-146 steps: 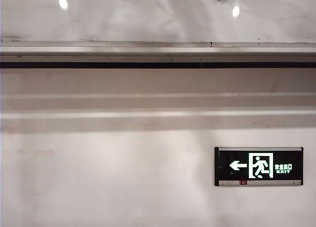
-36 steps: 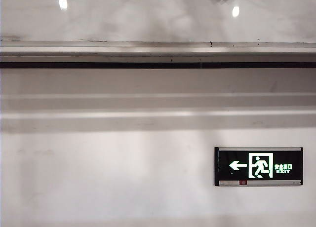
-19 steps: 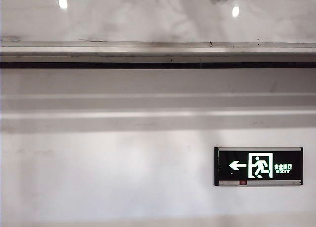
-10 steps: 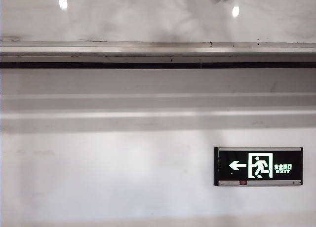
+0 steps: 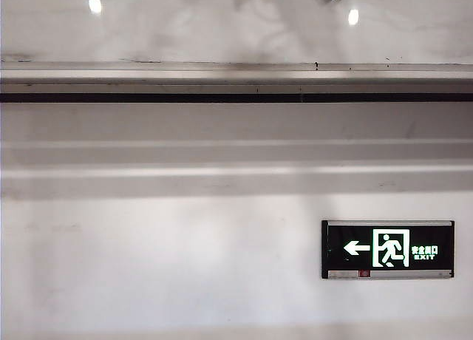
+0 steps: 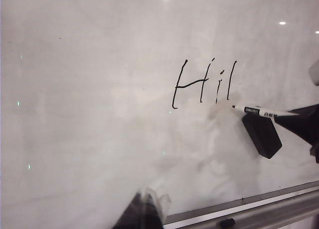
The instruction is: Take a marker from the whiteboard tray, write "Hi!" on the whiteboard, and then put the marker back vertically into the whiteboard tray.
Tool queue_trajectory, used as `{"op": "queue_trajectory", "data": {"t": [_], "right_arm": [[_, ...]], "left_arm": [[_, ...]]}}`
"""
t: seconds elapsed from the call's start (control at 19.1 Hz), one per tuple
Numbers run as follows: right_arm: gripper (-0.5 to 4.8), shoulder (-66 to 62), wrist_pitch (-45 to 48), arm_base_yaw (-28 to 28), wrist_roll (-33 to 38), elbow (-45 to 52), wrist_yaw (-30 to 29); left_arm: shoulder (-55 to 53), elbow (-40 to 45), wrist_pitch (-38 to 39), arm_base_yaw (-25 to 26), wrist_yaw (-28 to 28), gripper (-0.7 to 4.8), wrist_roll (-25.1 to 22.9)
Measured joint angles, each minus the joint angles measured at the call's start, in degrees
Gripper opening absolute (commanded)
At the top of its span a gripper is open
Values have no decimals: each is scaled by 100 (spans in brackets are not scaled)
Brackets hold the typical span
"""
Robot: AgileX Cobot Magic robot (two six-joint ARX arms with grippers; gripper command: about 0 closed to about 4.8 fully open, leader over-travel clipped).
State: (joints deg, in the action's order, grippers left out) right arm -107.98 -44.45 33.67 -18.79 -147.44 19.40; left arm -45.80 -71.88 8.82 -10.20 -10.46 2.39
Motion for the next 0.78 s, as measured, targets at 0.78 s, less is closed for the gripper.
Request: {"op": "queue_trajectory", "data": {"t": [0.78], "right_arm": [[-2,-225,317,-72,28,-2,-4]], "left_arm": [[0,0,0,-2,-2,-6,0]]}}
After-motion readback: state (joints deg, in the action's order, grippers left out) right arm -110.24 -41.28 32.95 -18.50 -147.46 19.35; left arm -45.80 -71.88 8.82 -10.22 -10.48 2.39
